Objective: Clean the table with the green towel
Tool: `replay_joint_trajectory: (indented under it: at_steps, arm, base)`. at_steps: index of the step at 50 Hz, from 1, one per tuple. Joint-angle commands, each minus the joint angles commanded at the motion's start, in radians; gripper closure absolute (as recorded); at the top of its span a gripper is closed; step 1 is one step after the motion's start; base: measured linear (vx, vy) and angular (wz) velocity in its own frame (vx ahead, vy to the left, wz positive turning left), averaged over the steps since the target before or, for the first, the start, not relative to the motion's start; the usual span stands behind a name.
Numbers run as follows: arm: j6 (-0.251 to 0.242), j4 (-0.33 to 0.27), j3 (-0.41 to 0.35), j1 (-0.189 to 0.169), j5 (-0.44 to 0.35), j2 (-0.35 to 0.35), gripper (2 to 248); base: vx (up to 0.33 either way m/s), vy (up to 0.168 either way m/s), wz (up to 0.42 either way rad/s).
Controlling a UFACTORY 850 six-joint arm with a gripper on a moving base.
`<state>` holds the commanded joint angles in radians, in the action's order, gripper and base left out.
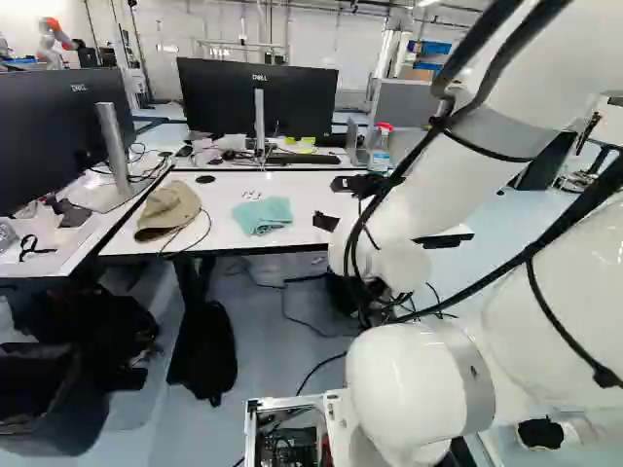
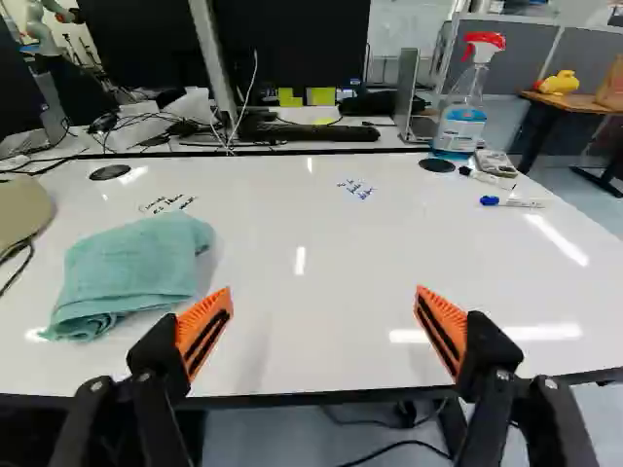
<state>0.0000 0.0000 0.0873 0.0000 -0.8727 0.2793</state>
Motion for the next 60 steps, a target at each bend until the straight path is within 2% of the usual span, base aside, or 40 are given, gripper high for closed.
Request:
replay_joint_trajectory:
  at_steps: [41,60]
  arm:
    - [0.0,0.0,0.0,0.0,0.0,0.007,3]
    - [0.0,0.0,0.08,0.027,0.0,-0.032,3]
  base:
    - [0.0,0.0,0.0]
    - [0.0,0.0,0.0]
